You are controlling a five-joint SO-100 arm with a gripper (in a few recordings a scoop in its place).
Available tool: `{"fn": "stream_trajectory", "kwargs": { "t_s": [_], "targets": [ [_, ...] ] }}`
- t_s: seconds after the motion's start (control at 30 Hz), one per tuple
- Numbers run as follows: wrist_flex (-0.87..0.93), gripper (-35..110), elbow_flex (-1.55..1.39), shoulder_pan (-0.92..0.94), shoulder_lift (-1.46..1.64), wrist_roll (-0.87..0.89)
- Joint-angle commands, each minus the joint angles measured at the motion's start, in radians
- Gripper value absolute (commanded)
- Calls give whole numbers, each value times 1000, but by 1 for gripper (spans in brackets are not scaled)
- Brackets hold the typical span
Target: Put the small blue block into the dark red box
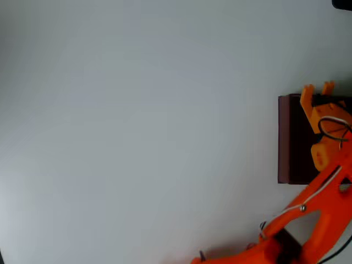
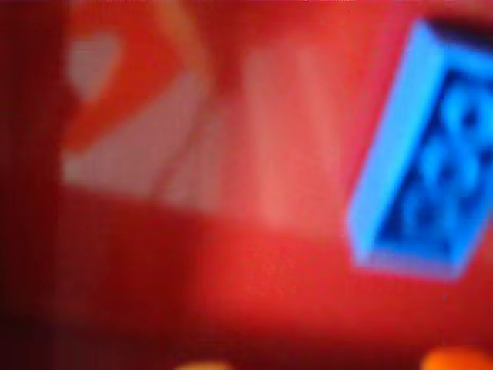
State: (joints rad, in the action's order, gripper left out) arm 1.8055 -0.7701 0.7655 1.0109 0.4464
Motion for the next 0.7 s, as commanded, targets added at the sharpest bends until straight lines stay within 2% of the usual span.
{"fn": "stream_trajectory", "kwargs": {
  "t_s": [0.0,0.1,0.2,0.4,0.57,0.67],
  "targets": [
    [-144,11,-399,-29,451,-49],
    [-285,10,-787,-64,848,-95],
    [-350,6,-1040,-156,1146,-144],
    [-342,0,-1376,-419,1647,-199],
    [-362,0,-1615,-699,2043,-347],
    [-377,0,-1695,-861,2163,-383]
  ]
}}
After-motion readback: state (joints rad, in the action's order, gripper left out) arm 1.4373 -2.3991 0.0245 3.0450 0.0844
